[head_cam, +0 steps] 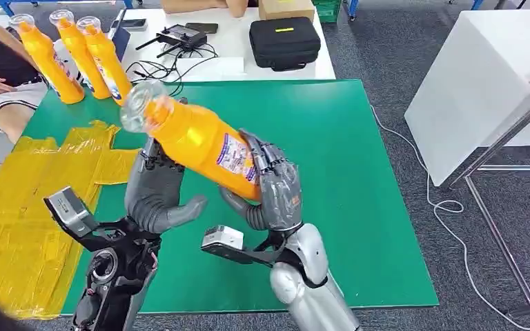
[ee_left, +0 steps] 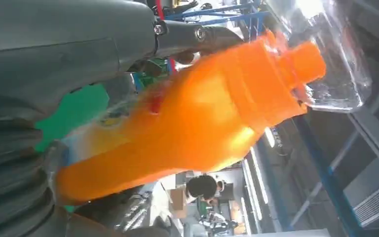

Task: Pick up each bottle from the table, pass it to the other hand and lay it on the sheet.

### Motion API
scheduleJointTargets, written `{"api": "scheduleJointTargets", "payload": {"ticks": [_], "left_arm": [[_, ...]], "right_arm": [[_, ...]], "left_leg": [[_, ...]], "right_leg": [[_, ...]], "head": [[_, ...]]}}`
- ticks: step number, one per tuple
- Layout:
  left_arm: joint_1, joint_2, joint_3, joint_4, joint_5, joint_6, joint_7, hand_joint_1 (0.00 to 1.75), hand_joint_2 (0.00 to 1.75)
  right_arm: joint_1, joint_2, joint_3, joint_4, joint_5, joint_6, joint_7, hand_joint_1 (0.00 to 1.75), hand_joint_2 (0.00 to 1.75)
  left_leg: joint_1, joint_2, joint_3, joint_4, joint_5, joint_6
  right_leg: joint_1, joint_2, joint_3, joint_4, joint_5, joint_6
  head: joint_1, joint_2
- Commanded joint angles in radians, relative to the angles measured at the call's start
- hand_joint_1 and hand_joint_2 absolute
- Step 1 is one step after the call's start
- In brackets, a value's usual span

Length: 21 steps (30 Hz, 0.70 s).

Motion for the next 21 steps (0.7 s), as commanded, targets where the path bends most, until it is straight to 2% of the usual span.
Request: {"api": "scheduleJointTargets", "payload": {"ticks": [1, 11, 20, 21], "left_arm": [[-0.036, 0.024, -0.016, 0.072, -0.001, 0.001, 0.005, 0.00, 1.75], [-0.094, 0.011, 0.012, 0.200, 0.020, -0.012, 0.011, 0.00, 1.75], [-0.137, -0.009, 0.041, 0.264, 0.011, -0.004, 0.014, 0.00, 1.75], [-0.140, -0.011, 0.042, 0.267, 0.010, -0.002, 0.014, 0.05, 1.75]], "right_arm": [[-0.060, -0.007, 0.147, 0.216, 0.079, 0.027, 0.009, 1.75, 1.75], [-0.040, 0.004, 0.178, 0.261, 0.094, 0.019, 0.007, 1.75, 1.75], [-0.068, 0.020, 0.179, 0.310, 0.073, -0.019, 0.004, 1.75, 1.75], [-0.068, 0.020, 0.179, 0.311, 0.070, -0.019, 0.004, 1.75, 1.75]], "left_leg": [[0.001, 0.000, 0.007, -0.003, -0.001, 0.000], [0.000, -0.003, 0.006, -0.003, 0.000, 0.000], [0.000, -0.003, 0.002, -0.001, 0.000, 0.000], [0.000, -0.002, 0.001, -0.001, 0.000, 0.000]], "right_leg": [[0.001, -0.002, 0.007, -0.003, -0.001, 0.000], [0.001, -0.005, 0.007, -0.003, -0.001, 0.001], [0.001, -0.004, 0.003, -0.001, -0.001, 0.000], [0.001, -0.003, 0.002, -0.001, -0.001, 0.000]], "head": [[0.000, 0.000], [0.000, 0.000], [0.000, 0.000], [0.000, 0.000]]}}
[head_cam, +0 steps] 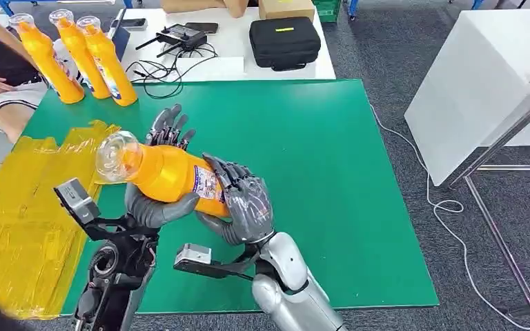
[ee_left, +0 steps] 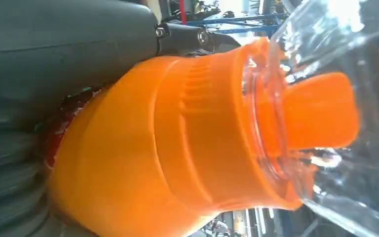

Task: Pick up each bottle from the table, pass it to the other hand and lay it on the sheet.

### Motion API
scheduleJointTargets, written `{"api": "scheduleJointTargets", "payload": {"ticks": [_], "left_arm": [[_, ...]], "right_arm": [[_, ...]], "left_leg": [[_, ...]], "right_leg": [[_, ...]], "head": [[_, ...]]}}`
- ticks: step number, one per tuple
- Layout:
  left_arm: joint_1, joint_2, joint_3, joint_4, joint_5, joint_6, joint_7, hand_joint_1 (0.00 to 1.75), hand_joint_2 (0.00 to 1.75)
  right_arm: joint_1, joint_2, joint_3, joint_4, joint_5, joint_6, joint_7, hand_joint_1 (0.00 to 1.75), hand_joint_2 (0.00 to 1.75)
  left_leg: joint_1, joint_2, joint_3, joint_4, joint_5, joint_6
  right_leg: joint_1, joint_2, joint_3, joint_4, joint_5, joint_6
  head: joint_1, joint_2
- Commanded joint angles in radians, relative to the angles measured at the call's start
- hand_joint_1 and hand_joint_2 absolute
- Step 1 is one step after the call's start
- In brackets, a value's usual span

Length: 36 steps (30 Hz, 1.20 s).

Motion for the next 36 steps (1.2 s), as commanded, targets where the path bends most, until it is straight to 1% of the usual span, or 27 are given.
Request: {"api": "scheduleJointTargets", "payload": {"ticks": [1, 2, 3, 4, 5, 8, 11, 14, 15, 16, 17, 18, 20, 22, 23, 25, 26, 27, 28, 29, 30, 31, 32, 33, 34, 35, 36], "left_arm": [[-0.126, -0.015, -0.017, 0.153, -0.021, 0.009, 0.016, 1.68, 1.75], [-0.124, -0.015, -0.016, 0.154, -0.021, 0.010, 0.016, 1.75, 1.75], [-0.121, -0.014, -0.015, 0.155, -0.020, 0.012, 0.016, 1.75, 1.75], [-0.118, -0.013, -0.015, 0.155, -0.021, 0.013, 0.016, 1.75, 1.75], [-0.114, -0.012, -0.014, 0.151, -0.022, 0.015, 0.014, 1.75, 1.75], [-0.100, -0.007, -0.011, 0.137, -0.025, 0.021, 0.011, 1.75, 1.75], [-0.083, -0.003, -0.006, 0.129, -0.031, 0.027, 0.007, 1.75, 1.75], [-0.075, -0.009, 0.007, 0.124, -0.037, 0.038, 0.006, 1.75, 1.75], [-0.075, -0.009, 0.007, 0.124, -0.037, 0.038, 0.006, 1.75, 1.75], [-0.075, -0.009, 0.007, 0.124, -0.037, 0.038, 0.006, 1.75, 1.75], [-0.071, -0.009, 0.012, 0.118, -0.042, 0.046, 0.006, 1.75, 1.75], [-0.067, -0.009, 0.016, 0.115, -0.043, 0.050, 0.006, 1.75, 1.75], [-0.044, -0.004, 0.031, 0.098, -0.043, 0.061, 0.000, 1.75, 1.75], [-0.027, 0.000, 0.051, 0.079, -0.043, 0.066, -0.014, 1.75, 1.75], [-0.026, 0.001, 0.054, 0.075, -0.043, 0.066, -0.015, 1.75, 1.75], [-0.026, 0.001, 0.054, 0.075, -0.043, 0.066, -0.015, 1.75, 1.75], [-0.025, 0.002, 0.064, 0.063, -0.050, 0.076, -0.018, 1.75, 1.75], [-0.025, 0.002, 0.075, 0.054, -0.059, 0.093, -0.021, 1.75, 1.75], [-0.025, 0.008, 0.093, 0.037, -0.091, 0.137, -0.021, 1.75, 1.75], [-0.025, 0.015, 0.103, 0.021, -0.156, 0.209, -0.023, 1.75, 1.75], [-0.025, 0.019, 0.119, 0.009, -0.191, 0.248, -0.011, 1.75, 1.75], [-0.025, 0.028, 0.146, -0.011, -0.192, 0.247, -0.010, 1.75, 1.75], [-0.024, 0.031, 0.170, -0.032, -0.211, 0.274, -0.016, 1.75, 1.75], [-0.026, 0.032, 0.194, -0.054, -0.239, 0.318, -0.016, 1.75, 1.75], [-0.024, 0.035, 0.223, -0.087, -0.230, 0.336, -0.013, 1.75, 1.75], [-0.024, 0.035, 0.235, -0.098, -0.223, 0.336, -0.009, 1.75, 1.75], [-0.027, 0.042, 0.268, -0.144, -0.386, 0.566, -0.042, 1.75, 1.75]], "right_arm": [[-0.040, -0.011, 0.098, 0.134, 0.000, -0.005, -0.021, 1.75, 1.75], [-0.037, -0.011, 0.098, 0.134, -0.001, -0.007, -0.021, 1.75, 1.75], [-0.033, -0.013, 0.097, 0.133, -0.003, -0.010, -0.021, 1.75, 1.75], [-0.030, -0.014, 0.098, 0.132, -0.003, -0.012, -0.022, 1.75, 1.75], [-0.026, -0.015, 0.098, 0.132, -0.004, -0.013, -0.023, 1.75, 1.75], [-0.023, -0.016, 0.099, 0.132, -0.008, -0.009, -0.023, 1.75, 1.75], [-0.020, -0.016, 0.095, 0.134, -0.016, -0.007, -0.029, 1.75, 1.75], [-0.018, -0.015, 0.089, 0.136, -0.026, -0.008, -0.030, 1.75, 1.75], [-0.018, -0.015, 0.089, 0.136, -0.026, -0.008, -0.030, 1.75, 1.75], [-0.018, -0.015, 0.089, 0.136, -0.026, -0.008, -0.030, 1.75, 1.75], [-0.018, -0.016, 0.082, 0.135, -0.035, -0.007, -0.031, 1.75, 1.75], [-0.016, -0.017, 0.077, 0.135, -0.041, -0.008, -0.031, 1.75, 1.75], [-0.005, -0.026, 0.063, 0.130, -0.067, -0.008, -0.043, 1.75, 1.75], [0.001, -0.033, 0.041, 0.125, -0.098, -0.005, -0.056, 1.75, 1.75], [0.001, -0.035, 0.040, 0.123, -0.101, -0.003, -0.058, 1.75, 1.75], [0.001, -0.035, 0.040, 0.123, -0.101, -0.003, -0.058, 1.75, 1.75], [0.007, -0.034, 0.017, 0.106, -0.137, 0.006, -0.064, 1.75, 1.75], [0.015, -0.034, -0.012, 0.083, -0.191, 0.027, -0.084, 0.28, 1.75], [0.029, -0.042, -0.054, 0.033, -0.268, 0.064, -0.100, 0.00, 1.75], [0.049, -0.053, -0.093, -0.030, -0.324, 0.089, -0.105, 0.00, 1.75], [0.074, -0.068, -0.130, -0.105, -0.388, 0.134, -0.114, 0.00, 1.75], [0.108, -0.091, -0.175, -0.208, -0.454, 0.179, -0.113, 0.00, 1.75], [0.132, -0.104, -0.215, -0.278, -0.495, 0.198, -0.109, 0.00, 1.75], [0.156, -0.114, -0.257, -0.344, -0.535, 0.207, -0.109, 0.00, 0.00], [0.181, -0.126, -0.290, -0.414, -0.537, 0.190, -0.109, 0.00, 0.00], [0.191, -0.126, -0.305, -0.439, -0.526, 0.171, -0.108, 0.00, 0.00], [0.243, -0.114, -0.351, -0.560, -0.538, 0.086, -0.153, 0.00, 0.00]], "left_leg": [[0.001, -0.004, 0.004, -0.001, 0.000, 0.000], [0.001, -0.003, 0.003, -0.001, 0.000, 0.000], [0.001, -0.004, 0.006, -0.002, -0.001, 0.000], [0.001, -0.003, 0.004, -0.002, 0.000, 0.000], [0.001, -0.004, 0.006, -0.002, -0.001, 0.000], [0.000, -0.002, 0.003, -0.001, 0.000, 0.000], [0.001, -0.003, 0.006, -0.002, -0.001, 0.000], [0.000, -0.001, 0.002, -0.001, 0.000, 0.000], [0.001, -0.002, 0.005, -0.002, -0.001, 0.000], [0.001, -0.003, 0.004, -0.002, -0.001, 0.000], [0.000, -0.002, 0.002, -0.001, 0.000, 0.000], [0.001, -0.003, 0.004, -0.002, -0.001, 0.000], [0.001, -0.002, 0.006, -0.003, -0.001, 0.000], [0.000, -0.002, 0.004, -0.002, 0.000, 0.000], [0.001, -0.002, 0.006, -0.003, -0.001, 0.000], [0.000, -0.001, 0.004, -0.002, -0.001, 0.000], [0.001, -0.001, 0.004, -0.002, -0.001, 0.000], [0.000, -0.001, 0.002, -0.001, 0.000, 0.000], [0.001, -0.002, 0.005, -0.002, -0.001, 0.000], [0.000, -0.002, 0.003, -0.002, -0.001, 0.000], [0.000, -0.002, 0.001, -0.001, 0.000, 0.000], [0.001, -0.002, 0.004, -0.002, -0.001, 0.000], [0.000, -0.002, 0.001, -0.001, 0.000, 0.000], [0.000, -0.002, -0.001, 0.000, 0.000, 0.000], [0.001, -0.003, 0.000, 0.000, -0.001, 0.000], [0.000, -0.003, -0.001, 0.000, 0.000, 0.000], [0.000, -0.004, 0.001, 0.000, -0.001, 0.001]], "right_leg": [[0.001, -0.005, 0.005, -0.002, -0.001, 0.000], [0.001, -0.005, 0.004, -0.001, -0.001, 0.000], [0.002, -0.006, 0.008, -0.003, -0.002, 0.001], [0.001, -0.005, 0.005, -0.002, -0.001, 0.000], [0.001, -0.006, 0.007, -0.003, -0.002, 0.001], [0.001, -0.003, 0.004, -0.002, -0.001, 0.000], [0.001, -0.005, 0.007, -0.003, -0.002, 0.001], [0.000, -0.002, 0.002, -0.001, -0.001, 0.000], [0.001, -0.004, 0.007, -0.002, -0.002, 0.000], [0.001, -0.004, 0.005, -0.002, -0.001, 0.000], [0.000, -0.003, 0.003, -0.001, -0.001, 0.000], [0.001, -0.004, 0.006, -0.002, -0.001, 0.000], [0.001, -0.004, 0.007, -0.003, -0.002, 0.001], [0.000, -0.003, 0.004, -0.002, -0.001, 0.000], [0.001, -0.004, 0.007, -0.003, -0.002, 0.001], [0.001, -0.003, 0.005, -0.002, -0.001, 0.001], [0.001, -0.003, 0.005, -0.002, -0.001, 0.001], [0.000, -0.002, 0.003, -0.002, -0.001, 0.000], [0.001, -0.003, 0.006, -0.003, -0.002, 0.001], [0.001, -0.003, 0.004, -0.002, -0.001, 0.000], [0.001, -0.003, 0.003, -0.001, -0.001, 0.000], [0.001, -0.004, 0.005, -0.002, -0.001, 0.001], [0.001, -0.003, 0.002, -0.001, -0.001, 0.001], [0.000, -0.003, 0.000, 0.000, -0.001, 0.000], [0.001, -0.005, 0.002, -0.001, -0.001, 0.001], [0.000, -0.004, 0.001, 0.000, -0.001, 0.001], [0.000, -0.005, 0.003, -0.001, -0.002, 0.001]], "head": [[0.000, 0.000], [0.000, 0.000], [0.000, 0.000], [0.000, 0.000], [0.000, 0.000], [0.000, 0.000], [0.000, 0.000], [0.000, 0.000], [0.000, 0.000], [0.000, 0.000], [0.000, 0.000], [0.000, 0.000], [0.000, 0.000], [0.000, 0.000], [0.000, 0.000], [0.000, 0.000], [0.000, 0.000], [0.000, 0.000], [0.000, 0.000], [0.000, 0.000], [0.000, 0.000], [0.000, 0.000], [0.000, 0.000], [0.000, 0.000], [0.000, 0.000], [0.000, 0.000], [0.000, 0.000]]}}
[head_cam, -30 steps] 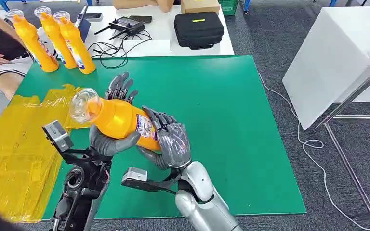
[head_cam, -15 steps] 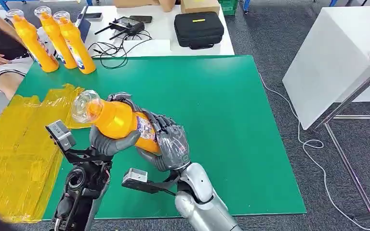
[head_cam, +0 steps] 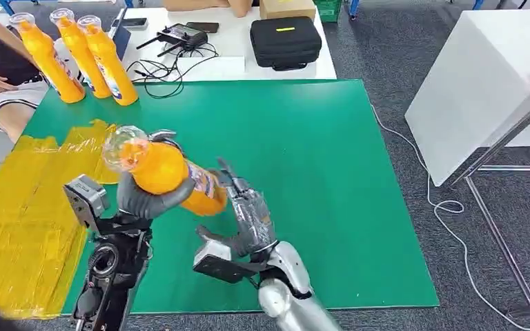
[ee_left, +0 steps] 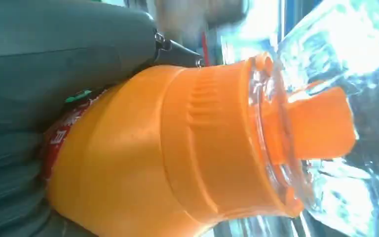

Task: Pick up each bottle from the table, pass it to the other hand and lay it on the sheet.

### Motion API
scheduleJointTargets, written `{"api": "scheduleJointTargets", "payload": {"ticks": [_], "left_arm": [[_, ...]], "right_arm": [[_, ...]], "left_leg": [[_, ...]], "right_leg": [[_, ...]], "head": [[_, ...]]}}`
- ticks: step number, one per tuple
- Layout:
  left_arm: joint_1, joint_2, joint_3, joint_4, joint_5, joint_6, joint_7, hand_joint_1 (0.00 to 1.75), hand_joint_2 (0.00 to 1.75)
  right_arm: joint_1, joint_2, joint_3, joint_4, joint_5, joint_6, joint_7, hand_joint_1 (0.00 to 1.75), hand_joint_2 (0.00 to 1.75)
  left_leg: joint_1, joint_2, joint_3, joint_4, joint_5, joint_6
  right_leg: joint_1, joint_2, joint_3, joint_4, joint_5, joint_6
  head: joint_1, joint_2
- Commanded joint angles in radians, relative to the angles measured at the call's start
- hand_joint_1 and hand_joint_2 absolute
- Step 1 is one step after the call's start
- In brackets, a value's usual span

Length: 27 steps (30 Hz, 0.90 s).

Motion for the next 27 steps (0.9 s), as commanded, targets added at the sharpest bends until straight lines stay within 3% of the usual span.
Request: {"api": "scheduleJointTargets", "payload": {"ticks": [1, 4, 7, 11, 12, 13, 17, 23, 24, 25, 27], "left_arm": [[-0.036, 0.044, 0.185, -0.173, -0.204, 0.314, 0.002, 1.75, 1.75], [-0.057, 0.061, 0.193, -0.207, -0.507, 0.567, 0.032, 1.75, 1.75], [-0.119, 0.092, 0.174, -0.155, -0.664, 0.568, 0.096, 1.75, 1.75], [-0.234, 0.143, 0.147, 0.021, -1.221, 0.723, 0.281, 1.75, 1.75], [-0.271, 0.167, 0.131, 0.084, -1.364, 0.729, 0.337, 1.75, 1.75], [-0.351, 0.299, -0.035, 0.208, -1.453, 0.720, 0.517, 1.75, 1.75], [-0.396, 0.294, -0.055, 0.296, -1.453, 0.755, 0.532, 1.75, 1.75], [-0.396, 0.294, -0.055, 0.296, -1.453, 0.755, 0.532, 1.75, 1.75], [-0.429, 0.315, -0.120, 0.368, -1.453, 0.674, 0.591, 1.75, 1.75], [-0.468, 0.298, -0.081, 0.449, -1.437, 0.659, 0.540, 1.75, 1.75], [-0.552, 0.318, -0.109, 0.644, -1.453, 0.642, 0.566, 1.75, 1.75]], "right_arm": [[0.193, -0.095, -0.284, -0.581, -0.114, -0.047, -0.031, 0.00, 0.00], [0.268, -0.105, -0.281, -0.714, -0.110, -0.102, -0.046, 0.00, 0.00], [0.323, -0.115, -0.272, -0.785, -0.119, -0.139, -0.063, 0.00, 0.00], [0.303, -0.128, -0.247, -0.756, -0.103, -0.138, -0.057, 0.00, 0.00], [0.294, -0.129, -0.243, -0.740, -0.105, -0.137, -0.054, 0.00, 1.75], [0.279, -0.134, -0.235, -0.717, -0.116, -0.127, -0.054, 0.00, 1.75], [0.265, -0.132, -0.233, -0.693, -0.119, -0.129, -0.057, 0.00, 1.75], [0.265, -0.132, -0.233, -0.693, -0.119, -0.129, -0.057, 0.00, 1.75], [0.263, -0.138, -0.226, -0.694, -0.122, -0.121, -0.060, 0.00, 1.75], [0.257, -0.139, -0.224, -0.687, -0.122, -0.117, -0.060, 0.00, 1.75], [0.238, -0.143, -0.218, -0.665, -0.122, -0.099, -0.058, 0.00, 1.75]], "left_leg": [[0.001, -0.002, 0.002, 0.001, -0.002, 0.001], [0.001, -0.001, 0.002, 0.001, -0.003, 0.000], [0.000, -0.004, 0.001, 0.000, -0.001, 0.000], [0.000, -0.007, 0.001, 0.000, 0.000, 0.000], [0.000, -0.005, 0.000, 0.000, 0.000, 0.000], [0.000, -0.002, 0.003, -0.001, 0.000, 0.000], [0.000, -0.007, 0.003, -0.002, 0.002, 0.000], [0.001, -0.002, 0.005, -0.002, 0.002, -0.001], [0.001, -0.001, 0.004, -0.001, 0.002, -0.001], [0.001, -0.001, 0.002, -0.001, 0.003, -0.001], [0.001, -0.002, 0.003, -0.001, 0.003, -0.001]], "right_leg": [[0.001, -0.004, 0.003, 0.000, -0.002, 0.001], [0.001, -0.004, 0.003, 0.001, -0.003, 0.000], [0.001, -0.005, 0.002, 0.000, -0.002, 0.000], [0.001, -0.008, 0.003, -0.001, -0.002, 0.000], [0.000, -0.005, 0.001, -0.001, -0.001, 0.000], [0.001, -0.004, 0.004, -0.002, -0.001, 0.000], [0.001, -0.009, 0.005, -0.002, 0.000, 0.000], [0.002, -0.004, 0.005, -0.002, 0.002, -0.001], [0.001, -0.003, 0.004, -0.001, 0.002, -0.001], [0.001, -0.003, 0.002, 0.000, 0.003, -0.001], [0.001, -0.004, 0.003, -0.001, 0.003, -0.001]], "head": [[0.001, 0.000], [0.001, 0.000], [0.000, 0.000], [0.001, 0.000], [0.001, 0.000], [0.000, 0.000], [0.002, 0.000], [0.001, 0.000], [0.001, 0.000], [0.000, 0.000], [0.000, 0.000]]}}
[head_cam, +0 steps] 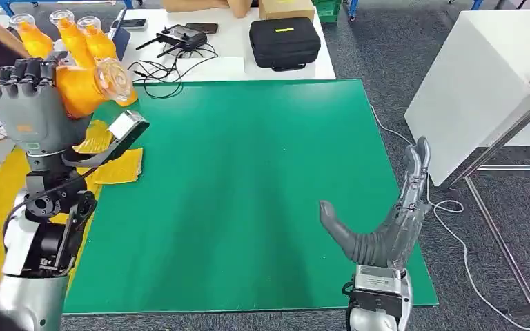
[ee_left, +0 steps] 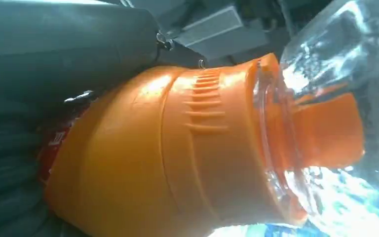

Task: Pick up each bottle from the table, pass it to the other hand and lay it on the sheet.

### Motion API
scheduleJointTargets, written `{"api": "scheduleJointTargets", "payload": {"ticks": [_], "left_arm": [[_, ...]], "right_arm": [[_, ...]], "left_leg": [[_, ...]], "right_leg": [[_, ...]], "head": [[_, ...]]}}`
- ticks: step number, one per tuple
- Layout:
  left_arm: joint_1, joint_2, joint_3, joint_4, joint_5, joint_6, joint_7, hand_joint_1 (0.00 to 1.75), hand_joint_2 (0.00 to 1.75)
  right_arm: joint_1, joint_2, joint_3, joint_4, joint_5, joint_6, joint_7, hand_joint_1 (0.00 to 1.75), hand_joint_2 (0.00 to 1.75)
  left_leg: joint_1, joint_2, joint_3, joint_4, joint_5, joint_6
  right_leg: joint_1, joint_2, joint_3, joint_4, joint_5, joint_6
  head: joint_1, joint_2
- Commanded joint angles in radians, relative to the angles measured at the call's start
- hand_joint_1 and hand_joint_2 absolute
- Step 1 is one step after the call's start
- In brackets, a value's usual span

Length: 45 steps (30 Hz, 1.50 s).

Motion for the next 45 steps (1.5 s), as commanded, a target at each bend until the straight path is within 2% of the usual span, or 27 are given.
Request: {"api": "scheduleJointTargets", "payload": {"ticks": [1, 3, 5, 8, 9, 12, 22, 29, 30, 32, 33, 34, 35, 36, 37, 39, 40, 41, 42, 43, 44, 45], "left_arm": [[-0.261, 0.050, -0.075, 0.586, 0.021, -0.102, 0.004, 1.75, 1.75], [-0.280, 0.034, 0.046, 0.675, 0.166, -0.152, -0.105, 1.75, 1.75], [-0.283, 0.049, 0.081, 0.704, 0.186, -0.160, -0.098, 1.75, 1.75], [-0.291, 0.055, 0.203, 0.723, 0.326, -0.253, -0.194, 1.75, 1.75], [-0.287, 0.062, 0.229, 0.721, 0.337, -0.241, -0.194, 1.75, 1.75], [-0.285, 0.071, 0.261, 0.726, 0.361, -0.248, -0.199, 1.75, 1.75], [-0.269, 0.089, 0.278, 0.767, 0.380, -0.327, -0.157, 1.75, 1.75], [-0.201, 0.090, 0.274, 0.769, 0.414, -0.392, -0.164, 1.75, 1.75], [-0.177, 0.101, 0.287, 0.775, 0.405, -0.390, -0.174, 1.75, 1.75], [-0.170, 0.107, 0.291, 0.778, 0.408, -0.384, -0.185, 1.75, 1.75], [-0.170, 0.107, 0.291, 0.778, 0.408, -0.384, -0.185, 1.75, 1.75], [-0.166, 0.119, 0.285, 0.789, 0.398, -0.411, -0.181, 1.66, 1.75], [-0.158, 0.134, 0.287, 0.800, 0.395, -0.429, -0.177, 1.68, 1.75], [-0.149, 0.143, 0.290, 0.805, 0.395, -0.433, -0.175, 1.66, 1.75], [-0.119, 0.156, 0.309, 0.810, 0.408, -0.447, -0.179, 1.75, 1.75], [-0.052, 0.175, 0.329, 0.810, 0.419, -0.464, -0.179, 1.75, 1.75], [0.024, 0.192, 0.355, 0.800, 0.445, -0.431, -0.208, 1.75, 1.75], [0.039, 0.197, 0.361, 0.802, 0.450, -0.420, -0.223, 1.75, 1.75], [0.041, 0.197, 0.362, 0.803, 0.450, -0.419, -0.225, 1.75, 1.75], [0.053, 0.198, 0.366, 0.800, 0.447, -0.417, -0.217, 0.51, 1.75], [0.099, 0.194, 0.383, 0.772, 0.451, -0.368, -0.211, 0.00, 1.75], [0.123, 0.185, 0.400, 0.759, 0.466, -0.346, -0.237, 0.00, 1.75]], "right_arm": [[-0.060, -0.040, 0.023, 0.059, -0.006, 0.040, 0.004, 0.00, 1.75], [-0.054, -0.038, 0.025, 0.062, -0.005, 0.038, -0.001, 0.00, 1.75], [-0.048, -0.039, 0.036, 0.058, -0.006, 0.050, -0.007, 0.00, 1.75], [-0.054, -0.043, 0.058, 0.066, 0.016, 0.073, 0.000, 0.00, 1.75], [-0.058, -0.042, 0.063, 0.073, 0.028, 0.075, 0.002, 0.00, 1.75], [-0.061, -0.038, 0.075, 0.079, 0.048, 0.069, 0.004, 0.00, 1.75], [-0.079, -0.040, 0.100, 0.103, 0.084, 0.098, 0.018, 0.00, 1.75], [-0.096, -0.036, 0.091, 0.120, 0.063, 0.150, 0.033, 0.00, 1.75], [-0.091, -0.029, 0.106, 0.117, 0.066, 0.158, 0.034, 0.00, 1.75], [-0.091, -0.025, 0.111, 0.118, 0.071, 0.158, 0.036, 0.00, 1.75], [-0.091, -0.025, 0.111, 0.118, 0.071, 0.158, 0.036, 0.00, 1.75], [-0.092, -0.022, 0.120, 0.123, 0.078, 0.161, 0.042, 0.00, 1.75], [-0.098, -0.014, 0.131, 0.139, 0.087, 0.165, 0.047, 0.00, 1.75], [-0.108, -0.009, 0.139, 0.157, 0.091, 0.167, 0.048, 0.00, 1.75], [-0.127, 0.003, 0.149, 0.186, 0.097, 0.168, 0.050, 0.00, 1.75], [-0.156, 0.010, 0.166, 0.214, 0.098, 0.182, 0.044, 0.00, 1.75], [-0.193, 0.019, 0.175, 0.250, 0.087, 0.195, 0.041, 0.00, 1.75], [-0.203, 0.021, 0.175, 0.261, 0.084, 0.195, 0.041, 0.00, 1.75], [-0.205, 0.022, 0.175, 0.262, 0.083, 0.195, 0.041, 0.00, 1.75], [-0.215, 0.023, 0.172, 0.272, 0.072, 0.198, 0.041, 0.00, 1.75], [-0.243, 0.022, 0.172, 0.295, 0.031, 0.223, 0.039, 0.00, 1.75], [-0.252, 0.022, 0.166, 0.304, 0.016, 0.227, 0.041, 0.00, 1.75]], "left_leg": [[0.000, -0.002, 0.002, -0.001, 0.000, 0.000], [0.000, -0.002, 0.002, -0.001, 0.000, 0.000], [0.000, 0.002, 0.004, -0.002, -0.001, 0.000], [0.001, 0.003, 0.003, -0.001, -0.001, 0.000], [0.001, 0.004, 0.005, -0.002, -0.002, 0.000], [0.002, 0.003, 0.004, -0.001, -0.002, 0.000], [0.002, 0.002, -0.001, -0.001, -0.001, 0.000], [0.002, 0.002, 0.007, -0.004, -0.002, 0.000], [0.002, 0.003, 0.014, -0.007, -0.003, 0.000], [0.001, 0.006, 0.011, -0.007, -0.003, 0.000], [0.000, 0.005, 0.003, -0.003, -0.002, 0.000], [0.001, 0.004, 0.005, -0.004, -0.002, 0.000], [0.001, 0.003, 0.001, -0.002, -0.001, 0.000], [0.002, 0.004, 0.008, -0.004, -0.003, 0.000], [0.001, 0.004, 0.001, -0.002, -0.001, 0.000], [0.001, 0.006, 0.002, -0.003, -0.002, 0.000], [0.001, 0.009, 0.003, -0.004, -0.002, 0.000], [0.000, 0.016, 0.009, -0.008, -0.003, 0.000], [0.000, 0.013, 0.004, -0.006, -0.002, 0.000], [0.001, 0.014, 0.006, -0.006, -0.003, 0.000], [0.002, 0.014, 0.008, -0.006, -0.004, -0.001], [0.002, 0.012, 0.005, -0.004, -0.003, -0.001]], "right_leg": [[0.000, -0.003, 0.003, -0.001, -0.001, 0.000], [0.000, -0.002, 0.003, -0.001, 0.000, 0.000], [0.000, 0.001, 0.004, -0.002, 0.000, 0.000], [0.000, 0.002, 0.003, -0.001, 0.000, 0.000], [0.001, 0.003, 0.005, -0.002, -0.001, 0.000], [0.002, 0.002, 0.003, -0.001, -0.001, 0.000], [0.001, 0.001, 0.000, -0.001, -0.001, 0.000], [0.002, 0.000, 0.008, -0.004, -0.002, 0.000], [0.003, -0.001, 0.014, -0.007, -0.003, 0.001], [0.002, 0.003, 0.010, -0.006, -0.002, 0.001], [0.000, 0.003, 0.003, -0.002, -0.001, 0.000], [0.001, 0.003, 0.005, -0.003, -0.002, 0.000], [0.001, 0.002, 0.001, -0.001, -0.001, 0.000], [0.002, 0.001, 0.008, -0.003, -0.003, 0.000], [0.002, 0.002, 0.000, -0.001, -0.001, 0.000], [0.001, 0.004, 0.001, -0.002, -0.001, 0.000], [0.000, 0.008, 0.001, -0.002, 0.000, 0.000], [0.000, 0.014, 0.005, -0.005, 0.001, 0.000], [-0.001, 0.012, 0.002, -0.002, 0.000, 0.000], [0.000, 0.013, 0.003, -0.002, 0.000, 0.000], [0.001, 0.013, 0.005, -0.003, -0.001, 0.000], [0.002, 0.012, 0.002, -0.002, -0.001, 0.000]], "head": [[0.000, 0.000], [0.000, 0.000], [0.000, 0.000], [0.000, 0.000], [0.000, 0.000], [0.000, 0.000], [0.000, 0.000], [0.000, 0.000], [0.000, 0.000], [0.000, 0.000], [0.000, 0.000], [0.000, 0.000], [0.000, 0.000], [0.000, 0.000], [0.000, 0.000], [0.001, 0.000], [0.001, 0.000], [0.000, 0.000], [0.000, 0.000], [0.000, 0.000], [0.000, 0.000], [0.001, 0.000]]}}
